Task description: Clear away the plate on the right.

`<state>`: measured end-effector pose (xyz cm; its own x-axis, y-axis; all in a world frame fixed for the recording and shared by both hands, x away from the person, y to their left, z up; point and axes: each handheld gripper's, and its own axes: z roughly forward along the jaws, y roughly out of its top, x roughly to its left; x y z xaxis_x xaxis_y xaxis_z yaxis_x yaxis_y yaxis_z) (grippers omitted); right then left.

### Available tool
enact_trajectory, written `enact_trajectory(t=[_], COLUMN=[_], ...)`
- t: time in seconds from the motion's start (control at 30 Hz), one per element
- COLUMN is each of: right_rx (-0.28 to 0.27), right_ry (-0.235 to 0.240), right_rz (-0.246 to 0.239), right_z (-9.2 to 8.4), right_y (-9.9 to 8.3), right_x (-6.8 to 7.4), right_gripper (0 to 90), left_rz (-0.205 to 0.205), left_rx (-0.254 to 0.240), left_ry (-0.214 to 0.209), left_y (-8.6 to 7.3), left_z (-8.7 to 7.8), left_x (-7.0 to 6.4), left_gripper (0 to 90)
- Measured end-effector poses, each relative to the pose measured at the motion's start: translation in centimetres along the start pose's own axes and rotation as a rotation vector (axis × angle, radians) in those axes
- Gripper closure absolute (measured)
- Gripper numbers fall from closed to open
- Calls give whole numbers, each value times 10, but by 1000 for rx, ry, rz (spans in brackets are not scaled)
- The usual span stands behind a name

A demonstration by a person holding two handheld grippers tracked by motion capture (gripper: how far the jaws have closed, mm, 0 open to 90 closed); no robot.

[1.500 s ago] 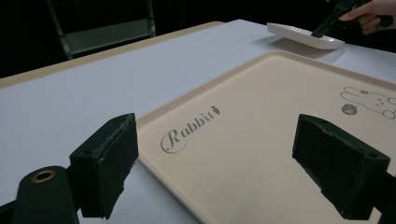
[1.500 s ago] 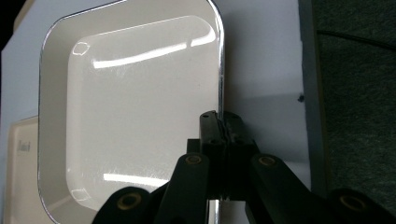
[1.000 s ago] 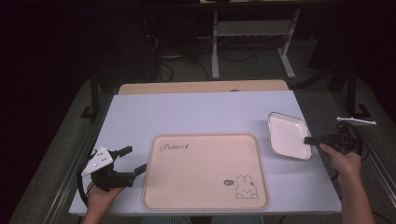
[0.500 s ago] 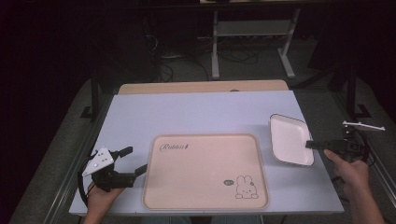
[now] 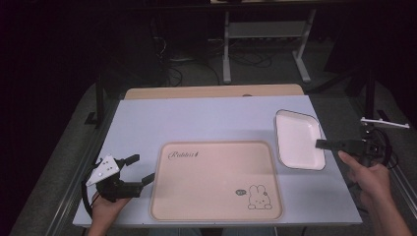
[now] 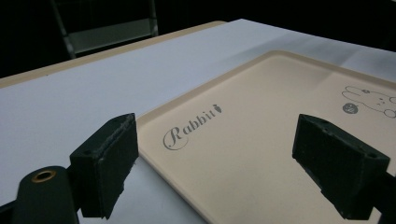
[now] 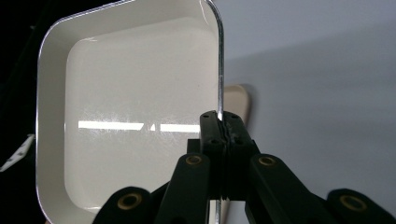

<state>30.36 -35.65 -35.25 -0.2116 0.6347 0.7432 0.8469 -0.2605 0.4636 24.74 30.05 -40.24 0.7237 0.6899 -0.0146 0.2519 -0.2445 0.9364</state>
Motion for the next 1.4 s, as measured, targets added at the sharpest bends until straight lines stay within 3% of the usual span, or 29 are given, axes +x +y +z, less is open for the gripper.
enact_trajectory(t=[0.03, 0.1, 0.27, 0.3, 0.37, 0.43, 0.6, 0.97, 1.07, 1.17, 1.4], right_rx=[3, 5, -6, -14, -14, -24, -12, 40, 43, 44, 37], right_ry=[16, 16, 39, 51, 57, 88, 113, 96, 121, 159, 156], right_rz=[-17, -26, -78, -96, -105, -128, -129, -119, -114, -81, -31], right_z=[1, 2, 3, 3, 4, 7, 19, 59, 71, 83, 101], right_y=[3, 4, 12, 14, 15, 17, 15, -3, -10, -16, -27], right_x=[11, 15, 44, 56, 63, 80, 92, 100, 103, 100, 91], right_gripper=[885, 885, 885, 885, 885, 885, 885, 884, 884, 884, 884], left_rz=[-2, -1, -1, -1, -1, 1, -2, -7, -9, -11, -14], left_rx=[-2, -1, -3, -3, -3, -3, -6, -13, -14, -13, -13], left_ry=[1, 1, 2, 2, 2, 2, 2, 5, 4, 6, 6], left_y=[0, 0, 0, 0, 0, 0, 0, 0, 0, 0, -1], left_z=[0, 0, 0, 0, 0, 0, -1, -3, -3, -3, -3], left_x=[0, 1, 0, 0, 0, 0, 0, 1, 1, 1, 3], left_gripper=[139, 139, 139, 139, 139, 139, 139, 139, 139, 139, 139])
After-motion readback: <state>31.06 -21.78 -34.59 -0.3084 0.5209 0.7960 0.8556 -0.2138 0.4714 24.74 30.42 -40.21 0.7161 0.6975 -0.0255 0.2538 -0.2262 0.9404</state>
